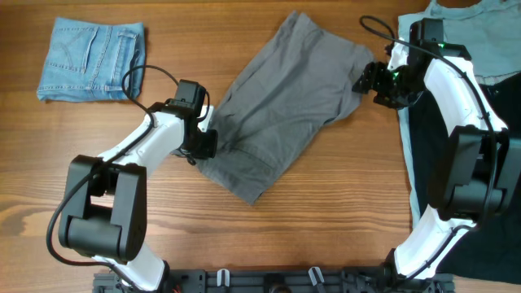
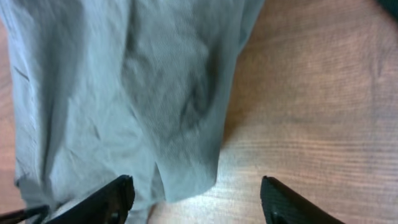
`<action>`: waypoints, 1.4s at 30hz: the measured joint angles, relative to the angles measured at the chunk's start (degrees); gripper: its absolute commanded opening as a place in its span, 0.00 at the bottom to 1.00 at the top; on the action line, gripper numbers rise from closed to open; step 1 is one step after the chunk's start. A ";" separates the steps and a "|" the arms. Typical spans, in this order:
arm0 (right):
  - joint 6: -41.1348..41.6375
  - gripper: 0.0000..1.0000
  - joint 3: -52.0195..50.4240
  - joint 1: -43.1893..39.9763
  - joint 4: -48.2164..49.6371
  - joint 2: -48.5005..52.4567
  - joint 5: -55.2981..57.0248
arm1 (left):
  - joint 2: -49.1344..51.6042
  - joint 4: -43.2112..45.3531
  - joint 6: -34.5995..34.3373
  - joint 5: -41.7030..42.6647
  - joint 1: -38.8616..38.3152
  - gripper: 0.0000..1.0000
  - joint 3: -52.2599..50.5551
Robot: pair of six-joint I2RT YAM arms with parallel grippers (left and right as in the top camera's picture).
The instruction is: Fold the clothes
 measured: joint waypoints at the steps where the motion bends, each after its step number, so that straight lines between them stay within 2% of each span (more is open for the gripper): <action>1: -0.20 0.67 0.00 0.00 -0.68 0.00 0.00 | 0.04 -0.24 -0.98 -0.63 -0.11 0.04 0.09; 3: -0.57 0.67 0.00 0.00 -1.81 0.00 0.00 | 0.22 -1.57 -3.87 -3.41 -0.46 0.04 0.63; 6: -1.49 0.67 0.00 0.00 -2.29 -0.17 0.00 | 0.52 -4.87 -8.92 -13.75 0.35 0.04 1.11; 7: -2.08 0.68 0.00 0.00 -2.34 -0.50 -0.07 | 0.72 -5.70 -10.01 -16.87 1.05 0.20 1.09; 8: -2.45 0.68 0.00 0.00 -2.32 -0.72 -0.24 | 1.46 -6.93 -12.20 -23.93 3.37 0.27 0.83; 9: -3.04 0.70 0.00 0.04 -2.34 -0.94 -0.48 | 1.79 -7.15 -12.96 -26.43 4.42 0.30 0.72; 10: -3.74 0.72 0.00 0.07 -2.34 -1.14 -1.05 | 2.16 -7.37 -14.05 -28.24 5.60 0.46 0.74; 11: -4.55 0.74 0.00 0.15 -2.32 -1.29 -1.57 | 2.38 -7.67 -15.32 -30.23 7.34 0.69 0.92; 12: -5.40 0.75 0.00 0.37 -2.32 -1.38 -2.21 | 2.51 -7.85 -16.46 -31.47 9.05 0.76 1.25; 14: -6.75 0.77 0.00 1.18 -1.99 -1.40 -3.02 | 2.69 -9.14 -16.98 -32.57 11.45 0.81 2.47; 17: -8.31 0.78 -0.17 3.80 1.42 -1.40 -3.69 | 3.10 -11.52 -16.94 -32.20 13.03 0.82 5.09; 18: -8.48 0.81 -0.42 4.61 3.45 -1.40 -3.78 | 3.32 -12.55 -16.92 -31.78 13.09 0.82 5.97; 19: -8.61 0.94 -0.72 5.77 6.16 -1.40 -3.76 | 3.39 -14.05 -16.92 -30.73 13.07 0.82 7.17; 20: -8.33 0.99 -1.44 7.10 9.55 -1.40 -3.34 | 3.39 -15.45 -16.90 -29.81 13.07 0.82 8.31; 26: -1.92 1.00 -7.41 12.48 26.23 -1.44 1.60 | 0.98 -21.16 -15.32 -17.22 13.07 0.83 16.24; 29: 0.26 1.00 -8.61 12.74 29.40 -1.27 2.43 | -2.29 -22.49 -13.07 -7.96 13.07 0.81 17.31; 32: 2.12 1.00 -8.72 12.59 31.50 -0.37 2.51 | -4.98 -25.81 -11.54 0.33 12.92 0.70 17.57; 34: 2.67 0.99 -8.72 12.52 32.76 0.74 1.62 | -5.42 -28.04 -10.78 3.45 12.57 0.49 17.53; 36: 3.17 0.97 -8.72 12.55 33.79 2.10 0.57 | -5.40 -28.79 -10.56 5.46 12.15 0.42 16.96; 39: 3.69 0.95 -8.76 12.55 34.47 4.15 -0.42 | -5.42 -28.41 -9.99 7.15 11.21 0.42 14.36; 42: 4.28 0.92 -8.76 12.52 35.28 5.86 -0.92 | -5.42 -24.85 -10.05 9.11 9.70 0.49 7.98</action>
